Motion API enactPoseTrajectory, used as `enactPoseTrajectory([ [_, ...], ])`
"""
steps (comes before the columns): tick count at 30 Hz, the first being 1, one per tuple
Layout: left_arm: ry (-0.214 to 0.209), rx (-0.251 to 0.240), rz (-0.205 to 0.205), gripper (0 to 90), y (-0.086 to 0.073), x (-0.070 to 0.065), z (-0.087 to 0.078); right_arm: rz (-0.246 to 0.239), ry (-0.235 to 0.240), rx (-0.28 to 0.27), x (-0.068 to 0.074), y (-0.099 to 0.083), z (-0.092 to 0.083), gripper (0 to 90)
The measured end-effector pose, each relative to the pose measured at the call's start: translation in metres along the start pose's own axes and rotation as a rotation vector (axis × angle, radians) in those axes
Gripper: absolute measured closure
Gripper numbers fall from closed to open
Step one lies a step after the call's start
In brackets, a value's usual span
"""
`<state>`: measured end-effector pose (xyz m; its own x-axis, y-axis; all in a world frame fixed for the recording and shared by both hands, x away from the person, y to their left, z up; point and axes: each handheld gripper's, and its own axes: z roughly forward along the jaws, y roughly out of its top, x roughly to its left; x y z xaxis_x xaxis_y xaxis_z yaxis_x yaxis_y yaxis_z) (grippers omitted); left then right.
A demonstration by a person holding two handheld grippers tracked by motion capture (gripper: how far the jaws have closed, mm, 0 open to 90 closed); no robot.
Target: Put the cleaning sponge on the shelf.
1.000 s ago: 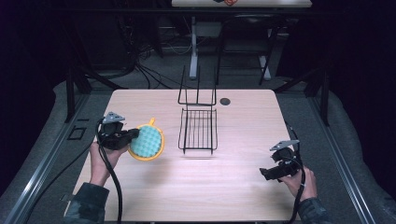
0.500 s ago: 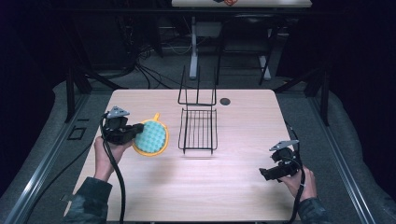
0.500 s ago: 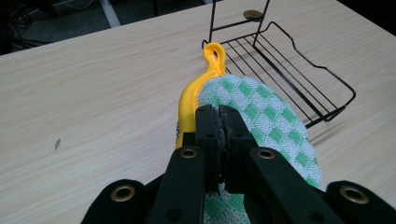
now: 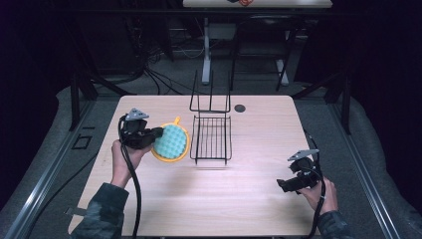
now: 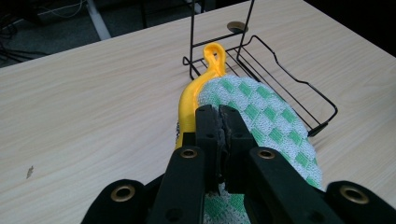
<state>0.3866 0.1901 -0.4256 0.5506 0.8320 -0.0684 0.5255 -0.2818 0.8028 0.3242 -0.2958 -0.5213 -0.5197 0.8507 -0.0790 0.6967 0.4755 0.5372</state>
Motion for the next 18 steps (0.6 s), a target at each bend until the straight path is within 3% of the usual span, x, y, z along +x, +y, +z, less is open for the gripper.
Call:
enactPoseTrajectory([
  [18,-0.045,-0.026,-0.008,87.6,0.015,-0.017,0.021,-0.002,-0.001,-0.010,0.000,0.000,0.000,2.9],
])
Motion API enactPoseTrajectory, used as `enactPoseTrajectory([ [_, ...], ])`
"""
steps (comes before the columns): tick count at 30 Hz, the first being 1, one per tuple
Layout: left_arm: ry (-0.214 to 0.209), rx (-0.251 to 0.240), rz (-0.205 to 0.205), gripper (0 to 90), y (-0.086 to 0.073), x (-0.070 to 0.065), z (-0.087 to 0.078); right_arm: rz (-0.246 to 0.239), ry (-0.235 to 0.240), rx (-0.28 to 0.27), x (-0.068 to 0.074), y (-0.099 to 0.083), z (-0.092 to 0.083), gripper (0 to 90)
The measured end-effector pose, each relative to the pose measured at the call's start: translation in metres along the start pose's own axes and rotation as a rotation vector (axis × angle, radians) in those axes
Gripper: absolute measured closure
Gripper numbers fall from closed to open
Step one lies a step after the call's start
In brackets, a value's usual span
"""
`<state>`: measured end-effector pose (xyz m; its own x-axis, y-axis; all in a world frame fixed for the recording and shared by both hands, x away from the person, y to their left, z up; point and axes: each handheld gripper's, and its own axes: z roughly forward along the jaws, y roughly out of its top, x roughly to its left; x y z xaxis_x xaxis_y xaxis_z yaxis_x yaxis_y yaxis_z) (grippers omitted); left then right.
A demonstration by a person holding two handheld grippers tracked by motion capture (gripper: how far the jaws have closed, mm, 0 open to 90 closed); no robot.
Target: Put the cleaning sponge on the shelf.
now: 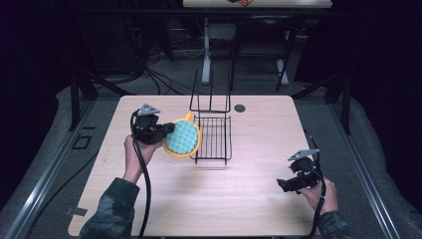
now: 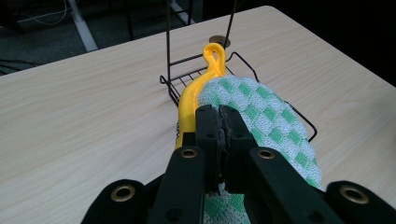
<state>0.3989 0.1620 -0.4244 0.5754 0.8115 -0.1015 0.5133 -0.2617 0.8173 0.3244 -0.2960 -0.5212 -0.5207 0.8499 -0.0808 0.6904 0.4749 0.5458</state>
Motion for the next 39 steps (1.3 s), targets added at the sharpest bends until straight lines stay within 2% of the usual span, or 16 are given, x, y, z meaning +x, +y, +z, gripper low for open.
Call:
enactPoseTrajectory([
  [15,-0.008,-0.019,-0.031,87.7,-0.001,-0.005,0.020,0.003,0.008,0.001,0.000,0.000,-0.001,2.9],
  [39,0.004,-0.045,-0.089,87.7,-0.007,-0.016,0.065,0.000,0.007,-0.001,-0.001,0.001,0.001,3.0],
])
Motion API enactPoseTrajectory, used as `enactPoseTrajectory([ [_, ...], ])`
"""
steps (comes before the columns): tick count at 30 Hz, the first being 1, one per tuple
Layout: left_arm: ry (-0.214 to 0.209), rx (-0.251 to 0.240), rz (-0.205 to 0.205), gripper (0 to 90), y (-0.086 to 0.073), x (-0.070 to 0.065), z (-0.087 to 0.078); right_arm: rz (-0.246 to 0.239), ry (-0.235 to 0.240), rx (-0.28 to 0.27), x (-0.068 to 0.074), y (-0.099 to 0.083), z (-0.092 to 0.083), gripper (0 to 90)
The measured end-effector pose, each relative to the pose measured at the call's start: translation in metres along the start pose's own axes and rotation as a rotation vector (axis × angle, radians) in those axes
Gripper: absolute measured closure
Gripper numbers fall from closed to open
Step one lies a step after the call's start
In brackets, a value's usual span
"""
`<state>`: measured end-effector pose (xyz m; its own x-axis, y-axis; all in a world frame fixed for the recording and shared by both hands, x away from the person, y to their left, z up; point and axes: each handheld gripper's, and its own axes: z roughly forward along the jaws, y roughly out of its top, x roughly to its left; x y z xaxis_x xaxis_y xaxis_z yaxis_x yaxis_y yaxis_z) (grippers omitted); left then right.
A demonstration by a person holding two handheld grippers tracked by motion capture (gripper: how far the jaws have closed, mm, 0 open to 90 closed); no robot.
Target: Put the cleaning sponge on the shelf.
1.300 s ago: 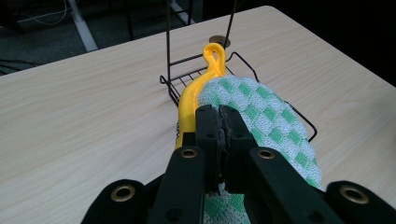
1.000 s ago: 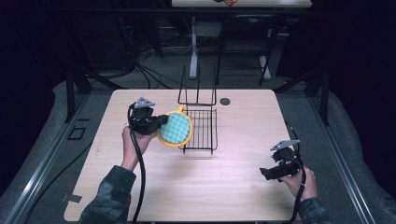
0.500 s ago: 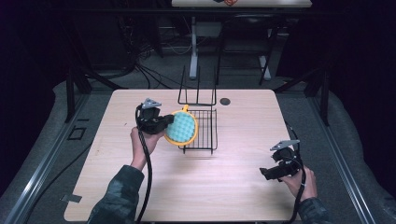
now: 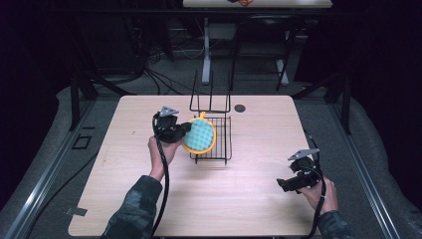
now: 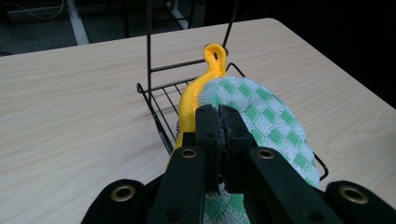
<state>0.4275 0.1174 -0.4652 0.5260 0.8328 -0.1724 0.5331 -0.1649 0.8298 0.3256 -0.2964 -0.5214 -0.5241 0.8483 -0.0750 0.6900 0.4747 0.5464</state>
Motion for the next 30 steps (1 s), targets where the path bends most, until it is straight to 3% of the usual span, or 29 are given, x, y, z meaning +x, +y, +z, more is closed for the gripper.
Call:
enactPoseTrajectory([
  [19,0.005,-0.001,-0.046,87.7,-0.007,-0.013,0.029,0.000,0.002,-0.001,0.001,0.000,0.000,3.1],
  [30,0.034,0.014,-0.054,87.8,-0.014,-0.015,0.042,-0.002,0.003,-0.001,0.001,0.000,0.000,3.1],
])
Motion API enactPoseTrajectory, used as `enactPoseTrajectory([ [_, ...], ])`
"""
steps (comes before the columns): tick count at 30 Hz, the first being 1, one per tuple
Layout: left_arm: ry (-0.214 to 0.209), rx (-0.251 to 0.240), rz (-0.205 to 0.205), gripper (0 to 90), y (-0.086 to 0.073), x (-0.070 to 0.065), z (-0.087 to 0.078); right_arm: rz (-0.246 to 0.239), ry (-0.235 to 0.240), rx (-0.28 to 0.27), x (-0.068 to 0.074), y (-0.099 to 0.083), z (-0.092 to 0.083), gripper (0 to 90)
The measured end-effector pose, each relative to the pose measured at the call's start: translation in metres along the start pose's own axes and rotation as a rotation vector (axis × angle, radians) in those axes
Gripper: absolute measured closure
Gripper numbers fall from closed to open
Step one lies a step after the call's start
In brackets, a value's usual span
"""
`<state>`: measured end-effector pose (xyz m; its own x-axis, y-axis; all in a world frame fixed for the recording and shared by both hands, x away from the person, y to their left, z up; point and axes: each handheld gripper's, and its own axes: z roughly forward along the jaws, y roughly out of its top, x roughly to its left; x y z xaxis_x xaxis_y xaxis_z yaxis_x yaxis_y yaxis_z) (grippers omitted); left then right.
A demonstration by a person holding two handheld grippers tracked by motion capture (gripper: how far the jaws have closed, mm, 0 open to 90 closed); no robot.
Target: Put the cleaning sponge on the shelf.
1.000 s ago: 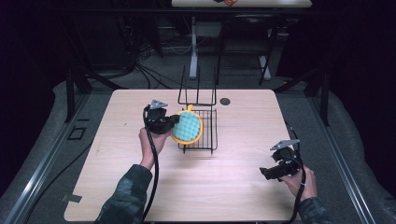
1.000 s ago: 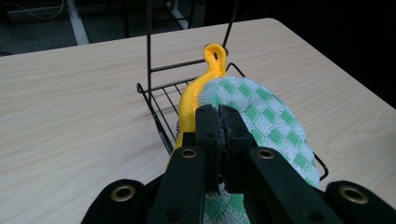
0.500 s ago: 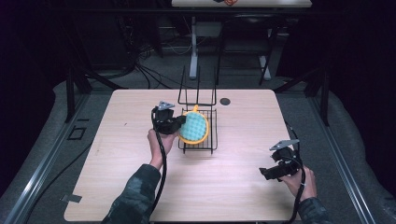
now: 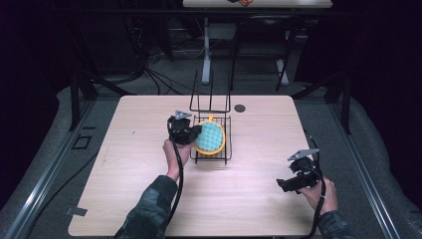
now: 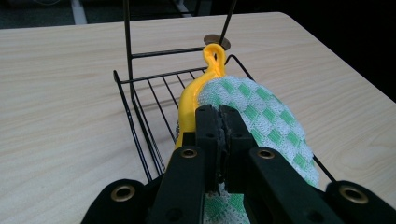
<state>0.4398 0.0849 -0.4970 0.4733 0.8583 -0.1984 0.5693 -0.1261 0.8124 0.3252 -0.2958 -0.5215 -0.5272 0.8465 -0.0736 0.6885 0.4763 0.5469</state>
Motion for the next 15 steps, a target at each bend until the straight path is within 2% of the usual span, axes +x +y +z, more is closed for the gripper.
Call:
enactPoseTrajectory([
  [15,0.030,0.045,-0.009,87.7,-0.009,-0.004,0.022,-0.003,0.006,0.011,0.000,-0.001,0.002,3.3],
])
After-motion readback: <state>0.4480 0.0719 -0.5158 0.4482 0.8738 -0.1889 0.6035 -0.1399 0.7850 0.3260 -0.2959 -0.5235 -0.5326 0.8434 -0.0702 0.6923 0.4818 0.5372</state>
